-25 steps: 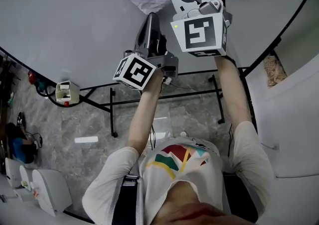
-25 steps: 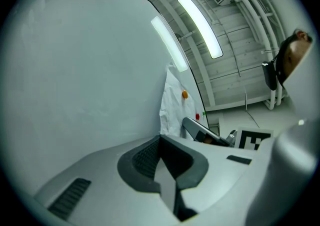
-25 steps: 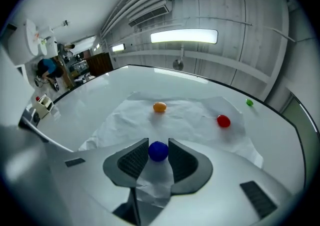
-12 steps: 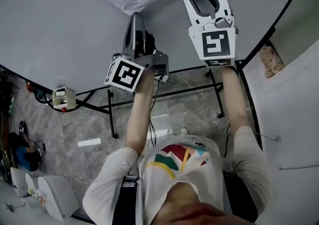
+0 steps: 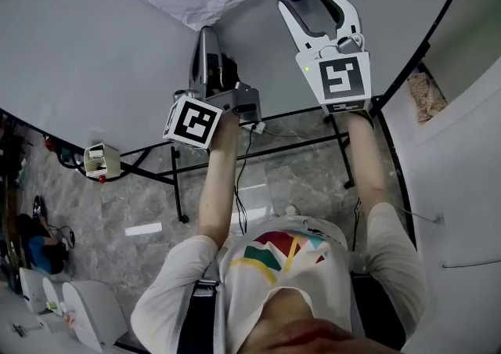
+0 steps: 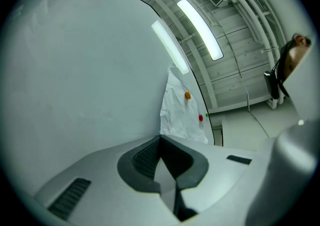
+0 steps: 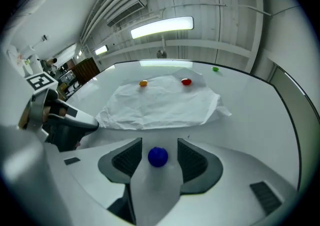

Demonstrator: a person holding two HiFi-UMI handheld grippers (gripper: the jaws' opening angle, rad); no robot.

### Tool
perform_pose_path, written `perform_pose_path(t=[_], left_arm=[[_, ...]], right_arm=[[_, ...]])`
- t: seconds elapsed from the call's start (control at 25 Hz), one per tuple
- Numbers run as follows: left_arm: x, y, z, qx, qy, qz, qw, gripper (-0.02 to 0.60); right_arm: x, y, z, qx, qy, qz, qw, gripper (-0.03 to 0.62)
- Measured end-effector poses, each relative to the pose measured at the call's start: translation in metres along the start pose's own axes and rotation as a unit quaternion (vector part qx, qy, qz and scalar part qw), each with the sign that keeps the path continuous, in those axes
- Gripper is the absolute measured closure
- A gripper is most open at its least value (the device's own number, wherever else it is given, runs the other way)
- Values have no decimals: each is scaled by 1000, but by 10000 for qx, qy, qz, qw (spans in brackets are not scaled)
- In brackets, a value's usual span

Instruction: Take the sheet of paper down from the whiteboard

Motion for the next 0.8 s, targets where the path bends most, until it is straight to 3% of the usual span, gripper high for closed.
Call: perform_pose_path(t=[0.12,0.2,0.4,0.72,0.8], left_arm=[[1,2,2,127,10,-25,9999,538],[1,2,1,118,23,-37,9999,538],[2,3,2,104,-33,23,9999,538],[2,-1,3,78,-21,41,10000,538],[2,0,3,74,-31,41,10000,538]], right_arm=[[-30,-6,14,232,-88,674,9974,388],[-55,-3,31,327,-271,867,9953,388],[-106,23,75,446,-1108,958,9882,390],[-132,69,97,114,-1200,716,9901,391],[-134,74,97,142,-1322,689,9887,429]])
Point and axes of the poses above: the fingertips, and each gripper's own axes: y forward along the fingers, z to its right, x out of its underside, the point moved 9 cm from there along -y, backward along the fingers, and after that the axes turned 9 degrees about -y, right-handed, at the moved point
